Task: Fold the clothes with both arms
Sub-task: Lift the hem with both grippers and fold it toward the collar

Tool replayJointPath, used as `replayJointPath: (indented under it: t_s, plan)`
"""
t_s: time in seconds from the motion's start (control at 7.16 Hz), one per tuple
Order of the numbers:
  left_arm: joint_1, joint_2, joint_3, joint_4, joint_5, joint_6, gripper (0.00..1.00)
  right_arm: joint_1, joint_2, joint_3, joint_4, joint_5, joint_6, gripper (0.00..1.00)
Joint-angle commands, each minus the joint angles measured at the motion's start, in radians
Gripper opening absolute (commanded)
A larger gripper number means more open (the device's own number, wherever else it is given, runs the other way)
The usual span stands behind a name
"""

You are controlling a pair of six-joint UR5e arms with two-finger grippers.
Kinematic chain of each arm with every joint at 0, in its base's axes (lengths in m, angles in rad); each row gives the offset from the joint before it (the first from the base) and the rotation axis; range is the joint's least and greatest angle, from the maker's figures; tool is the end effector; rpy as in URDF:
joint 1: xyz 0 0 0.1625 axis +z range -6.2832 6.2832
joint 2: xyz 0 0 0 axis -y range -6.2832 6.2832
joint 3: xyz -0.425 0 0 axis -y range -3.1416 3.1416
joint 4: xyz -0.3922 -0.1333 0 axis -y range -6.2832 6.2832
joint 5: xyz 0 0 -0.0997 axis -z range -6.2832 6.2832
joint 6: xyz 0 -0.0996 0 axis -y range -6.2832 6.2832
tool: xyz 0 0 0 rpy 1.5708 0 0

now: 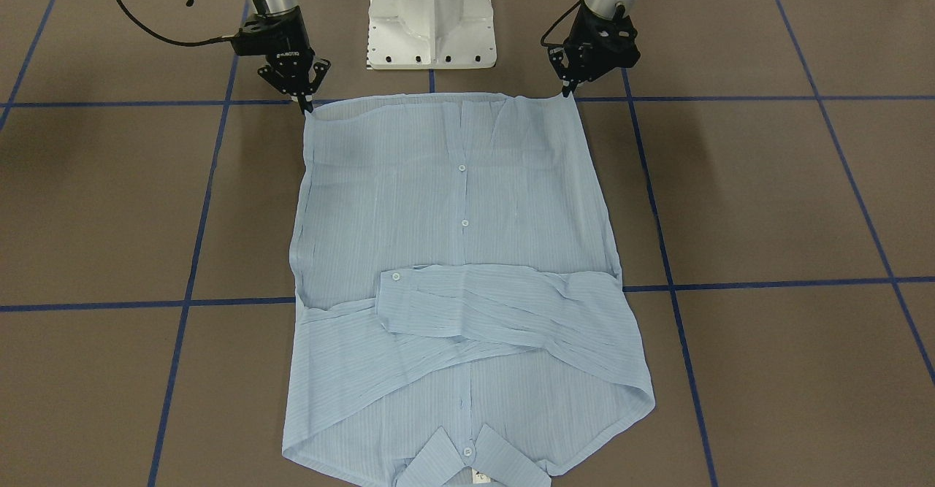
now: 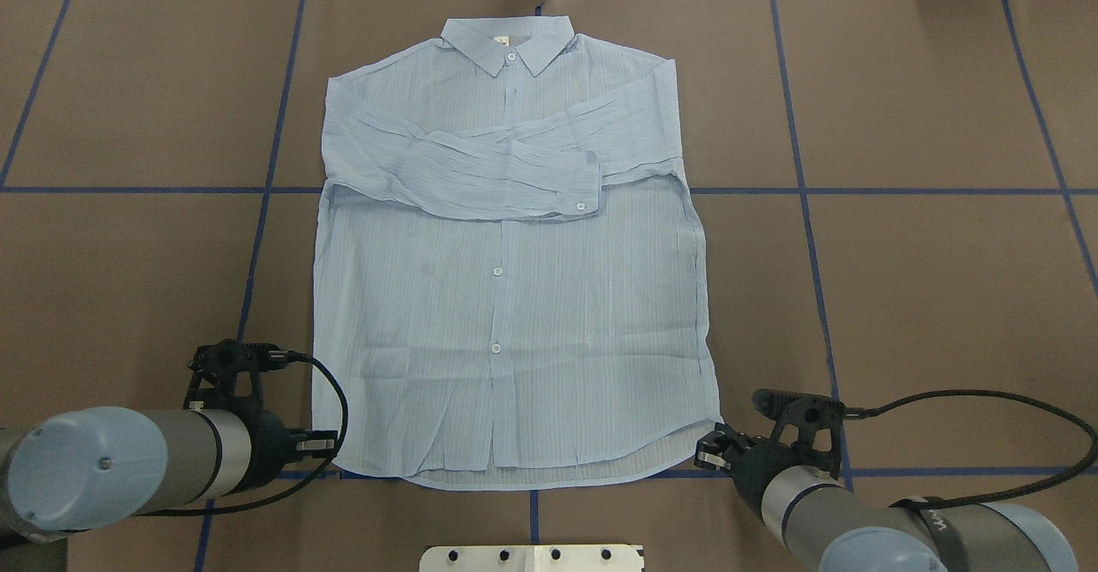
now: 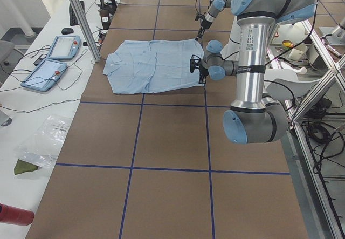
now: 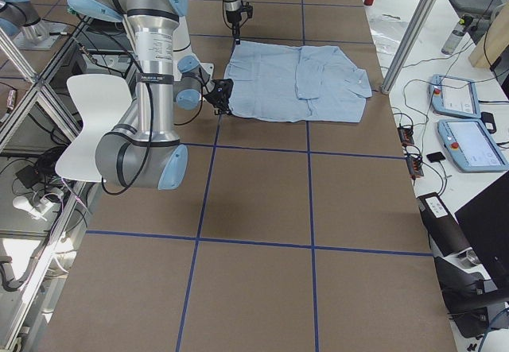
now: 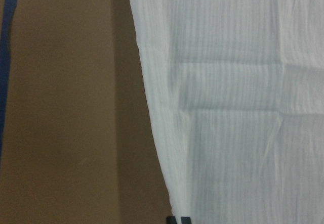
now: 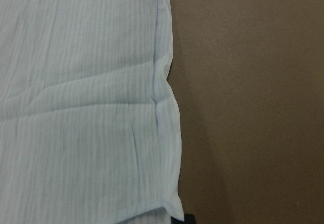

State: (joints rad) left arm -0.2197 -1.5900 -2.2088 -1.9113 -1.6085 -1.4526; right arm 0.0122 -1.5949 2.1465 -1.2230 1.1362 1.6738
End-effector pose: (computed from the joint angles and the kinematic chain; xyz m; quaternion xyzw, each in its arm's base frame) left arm 0.4172 -0.2259 0.3180 0.0641 0.4743 -0.0355 0.8773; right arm -0.4544 -0.1808 0.3600 0.1747 -0.4328 0.1442 0.8725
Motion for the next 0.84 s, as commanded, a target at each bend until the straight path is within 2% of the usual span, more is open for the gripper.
replayJointPath:
  t_s: [0.0, 0.28, 0.42, 0.56, 0.7]
  plan:
    - [0.013, 0.018, -0.221, 0.072, -0.068, -0.006, 0.00, -0.003, -0.161, 0.216, -0.004, 0.075, -0.003, 0.00]
    - [0.075, 0.015, -0.456, 0.183, -0.123, -0.008, 0.00, -0.047, -0.265, 0.408, -0.025, 0.152, -0.008, 0.00]
    - [0.057, 0.005, -0.527, 0.255, -0.175, -0.006, 0.00, -0.047, -0.258, 0.494, -0.108, 0.195, -0.008, 0.00]
    - [0.009, -0.008, -0.513, 0.308, -0.186, 0.006, 0.00, -0.006, -0.237, 0.519, -0.142, 0.226, -0.012, 0.00]
    - [-0.018, -0.022, -0.459, 0.340, -0.183, 0.008, 0.00, 0.035, -0.196, 0.506, -0.203, 0.244, -0.020, 0.00]
